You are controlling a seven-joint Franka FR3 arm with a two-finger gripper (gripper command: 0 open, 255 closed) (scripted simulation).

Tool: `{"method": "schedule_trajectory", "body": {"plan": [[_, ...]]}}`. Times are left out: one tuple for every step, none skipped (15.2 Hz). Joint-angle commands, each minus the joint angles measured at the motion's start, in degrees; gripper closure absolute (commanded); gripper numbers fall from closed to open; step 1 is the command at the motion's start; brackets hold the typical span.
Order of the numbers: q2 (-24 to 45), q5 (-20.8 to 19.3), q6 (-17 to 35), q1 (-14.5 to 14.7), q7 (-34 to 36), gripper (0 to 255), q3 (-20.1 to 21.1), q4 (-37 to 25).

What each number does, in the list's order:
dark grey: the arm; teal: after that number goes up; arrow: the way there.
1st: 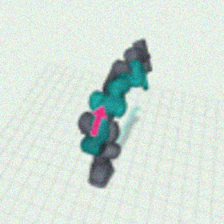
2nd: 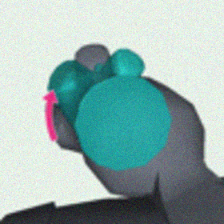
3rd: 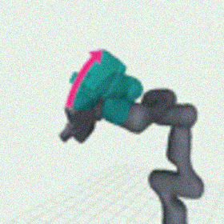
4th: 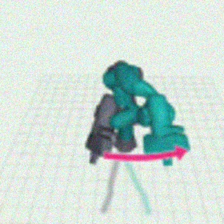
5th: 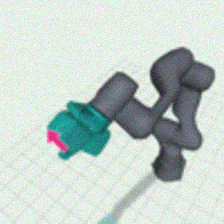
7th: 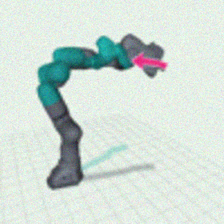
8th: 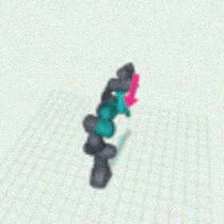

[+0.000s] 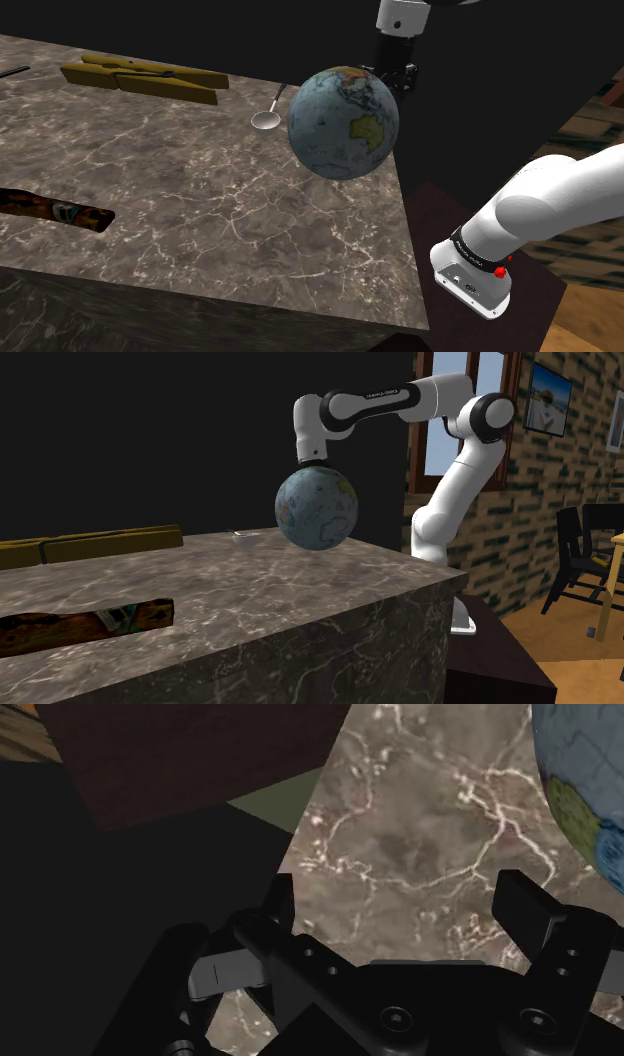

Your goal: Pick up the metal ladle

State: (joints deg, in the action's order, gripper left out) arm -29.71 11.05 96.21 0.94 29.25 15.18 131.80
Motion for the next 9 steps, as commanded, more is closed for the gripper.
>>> {"method": "schedule_trajectory", "body": {"plan": [[3.0,0.97,2.36,-0.25,4.72,0,2.2,-2.11],[4.54,1.2,3.42,-0.39,6.95,0,3.21,-3.29],[6.13,1.32,4.46,-0.55,9.2,0,4.21,-4.54],[7.78,1.33,5.48,-0.73,11.45,0,5.19,-5.87],[9.48,1.22,6.46,-0.93,13.72,0,6.15,-7.27],[11.23,0.99,7.41,-1.12,16.01,0,7.08,-8.74],[13.03,0.63,8.31,-1.3,18.32,0,7.98,-10.29],[14.87,0.14,9.17,-1.49,20.66,0,8.86,-11.91],[16.77,-0.47,9.97,-1.65,23.02,0,9.69,-13.61]]}}
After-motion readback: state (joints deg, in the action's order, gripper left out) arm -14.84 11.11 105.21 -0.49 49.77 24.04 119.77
